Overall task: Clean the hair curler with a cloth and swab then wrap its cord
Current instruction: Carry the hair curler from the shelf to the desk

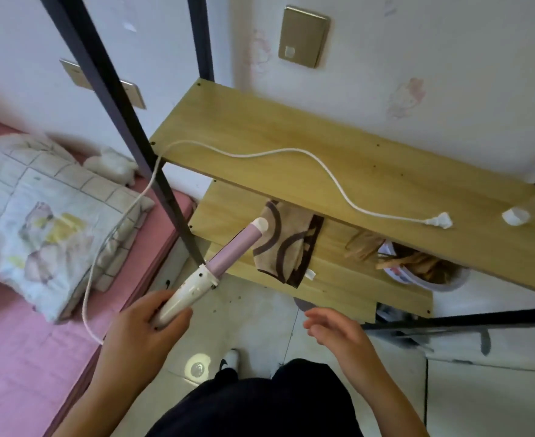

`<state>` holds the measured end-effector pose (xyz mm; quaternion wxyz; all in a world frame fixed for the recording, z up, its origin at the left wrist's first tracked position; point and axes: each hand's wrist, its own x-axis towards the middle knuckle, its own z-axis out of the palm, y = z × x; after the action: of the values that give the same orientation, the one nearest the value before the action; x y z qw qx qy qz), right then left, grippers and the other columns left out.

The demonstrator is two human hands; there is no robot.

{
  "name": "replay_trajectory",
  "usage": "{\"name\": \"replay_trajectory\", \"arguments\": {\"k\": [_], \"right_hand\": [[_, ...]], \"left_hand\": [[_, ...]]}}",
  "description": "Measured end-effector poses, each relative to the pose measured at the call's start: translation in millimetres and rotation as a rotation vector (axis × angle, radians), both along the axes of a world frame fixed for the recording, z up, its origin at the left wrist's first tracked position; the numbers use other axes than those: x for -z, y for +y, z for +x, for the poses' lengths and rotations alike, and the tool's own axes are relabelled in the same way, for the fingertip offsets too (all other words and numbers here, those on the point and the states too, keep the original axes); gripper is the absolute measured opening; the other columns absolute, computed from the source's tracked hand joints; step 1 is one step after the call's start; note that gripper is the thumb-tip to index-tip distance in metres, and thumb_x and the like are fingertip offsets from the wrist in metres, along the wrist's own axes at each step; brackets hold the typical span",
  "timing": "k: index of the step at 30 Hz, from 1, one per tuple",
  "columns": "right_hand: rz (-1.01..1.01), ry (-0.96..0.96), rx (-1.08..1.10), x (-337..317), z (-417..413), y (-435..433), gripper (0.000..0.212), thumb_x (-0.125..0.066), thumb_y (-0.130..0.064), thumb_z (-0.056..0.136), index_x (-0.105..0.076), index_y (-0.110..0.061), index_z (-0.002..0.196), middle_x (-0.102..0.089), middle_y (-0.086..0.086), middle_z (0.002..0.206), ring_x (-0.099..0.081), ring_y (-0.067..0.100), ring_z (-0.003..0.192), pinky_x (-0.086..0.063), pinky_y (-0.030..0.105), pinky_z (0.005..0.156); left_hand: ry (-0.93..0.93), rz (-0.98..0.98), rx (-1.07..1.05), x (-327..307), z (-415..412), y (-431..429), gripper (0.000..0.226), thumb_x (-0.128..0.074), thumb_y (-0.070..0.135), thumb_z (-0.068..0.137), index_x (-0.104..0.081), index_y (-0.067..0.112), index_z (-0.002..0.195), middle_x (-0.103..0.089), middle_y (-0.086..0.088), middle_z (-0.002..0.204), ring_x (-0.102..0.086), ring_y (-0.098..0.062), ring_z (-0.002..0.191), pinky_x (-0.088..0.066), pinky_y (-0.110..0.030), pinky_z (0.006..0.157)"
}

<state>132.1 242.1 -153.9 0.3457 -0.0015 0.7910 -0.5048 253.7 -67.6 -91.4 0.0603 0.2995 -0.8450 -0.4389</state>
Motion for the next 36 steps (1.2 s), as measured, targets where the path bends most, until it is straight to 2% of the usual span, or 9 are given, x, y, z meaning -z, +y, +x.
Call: {"name": "replay_trajectory", "arguments": {"k": [5, 11, 17, 20, 23, 25, 27, 30, 36], "right_hand": [[-0.028, 0.002, -0.151, -2.0, 4.6, -30.0, 0.038, -0.066, -0.049, 0.081, -0.072, -0.04, 0.117, -0.075, -0.012, 0.112, -0.068, 0.005, 0.111, -0.054, 0.04, 0.104], [-0.056, -0.005, -0.416, -6.6, -8.8, -43.7, 0.028, -0.068, -0.043, 0.085, -0.074, -0.039, 0.112, -0.076, -0.008, 0.108, -0.07, 0.01, 0.107, -0.055, 0.043, 0.102], [-0.112, 0.007, -0.766, -8.6, -9.8, -97.1, 0.023, -0.066, -0.04, 0.087, -0.073, -0.042, 0.109, -0.076, -0.01, 0.107, -0.07, 0.008, 0.105, -0.056, 0.032, 0.096], [-0.142, -0.019, -0.914, -2.3, 18.1, -100.6, 0.026, -0.067, -0.043, 0.086, -0.073, -0.042, 0.111, -0.076, -0.01, 0.107, -0.07, 0.008, 0.105, -0.057, 0.029, 0.091], [-0.132, 0.004, -1.067, -4.3, 56.6, -113.2, 0.026, -0.066, -0.046, 0.085, -0.072, -0.046, 0.111, -0.075, -0.013, 0.108, -0.07, 0.005, 0.104, -0.055, 0.022, 0.085], [-0.13, 0.012, -1.13, -13.2, 63.9, -126.5, 0.029, -0.064, -0.052, 0.084, -0.07, -0.049, 0.112, -0.073, -0.017, 0.11, -0.068, 0.002, 0.105, -0.055, 0.017, 0.085], [-0.159, 0.058, -1.332, -24.3, 135.0, -163.4, 0.031, -0.062, -0.054, 0.083, -0.069, -0.049, 0.113, -0.072, -0.019, 0.111, -0.067, 0.001, 0.105, -0.055, 0.017, 0.085], [-0.164, 0.067, -1.388, -32.2, 142.9, -176.3, 0.035, -0.062, -0.056, 0.079, -0.069, -0.047, 0.112, -0.072, -0.019, 0.109, -0.067, 0.002, 0.104, -0.055, 0.017, 0.083], [-0.176, 0.124, -1.576, -33.8, 276.4, -221.1, 0.035, -0.064, -0.054, 0.078, -0.071, -0.044, 0.111, -0.073, -0.02, 0.108, -0.069, 0.002, 0.101, -0.056, 0.02, 0.08]], "left_hand": [[-0.029, 0.01, -0.165, 10.9, 43.8, -2.3, 0.027, -0.08, 0.021, 0.082, -0.069, 0.043, 0.094, -0.07, 0.009, 0.075, -0.065, -0.01, 0.068, -0.054, -0.038, 0.06], [0.018, 0.048, -0.439, 10.2, 103.5, 33.2, 0.027, -0.08, 0.018, 0.084, -0.073, 0.04, 0.096, -0.066, 0.005, 0.068, -0.055, -0.008, 0.053, -0.04, -0.021, 0.049], [0.05, -0.036, -0.786, -1.7, 161.0, 77.3, 0.027, -0.082, 0.02, 0.082, -0.073, 0.04, 0.097, -0.065, 0.012, 0.067, -0.053, -0.004, 0.051, -0.036, -0.013, 0.045], [0.031, -0.044, -0.913, 0.4, 193.5, 114.3, 0.021, -0.077, 0.033, 0.081, -0.072, 0.041, 0.101, -0.067, 0.011, 0.071, -0.055, -0.009, 0.054, -0.038, -0.017, 0.045], [0.023, -0.03, -1.024, -3.5, 230.5, 145.6, 0.021, -0.077, 0.037, 0.084, -0.07, 0.042, 0.103, -0.067, 0.008, 0.072, -0.056, -0.013, 0.054, -0.039, -0.021, 0.043], [0.018, -0.05, -1.053, 2.5, 237.1, 147.4, 0.021, -0.075, 0.042, 0.082, -0.07, 0.044, 0.103, -0.068, 0.01, 0.072, -0.057, -0.012, 0.053, -0.038, -0.018, 0.042], [0.062, -0.069, -1.256, -11.0, 304.4, 164.1, 0.02, -0.079, 0.037, 0.084, -0.071, 0.043, 0.101, -0.068, 0.01, 0.072, -0.056, -0.011, 0.052, -0.036, -0.014, 0.041], [0.081, -0.046, -1.26, 0.0, 309.9, 165.8, 0.021, -0.08, 0.028, 0.086, -0.07, 0.043, 0.097, -0.066, 0.009, 0.07, -0.056, -0.01, 0.052, -0.035, -0.012, 0.041], [0.103, -0.031, -1.485, 11.3, 438.9, 184.8, 0.018, -0.078, 0.029, 0.086, -0.07, 0.041, 0.094, -0.068, 0.01, 0.074, -0.061, -0.012, 0.062, -0.044, -0.016, 0.048]]}}
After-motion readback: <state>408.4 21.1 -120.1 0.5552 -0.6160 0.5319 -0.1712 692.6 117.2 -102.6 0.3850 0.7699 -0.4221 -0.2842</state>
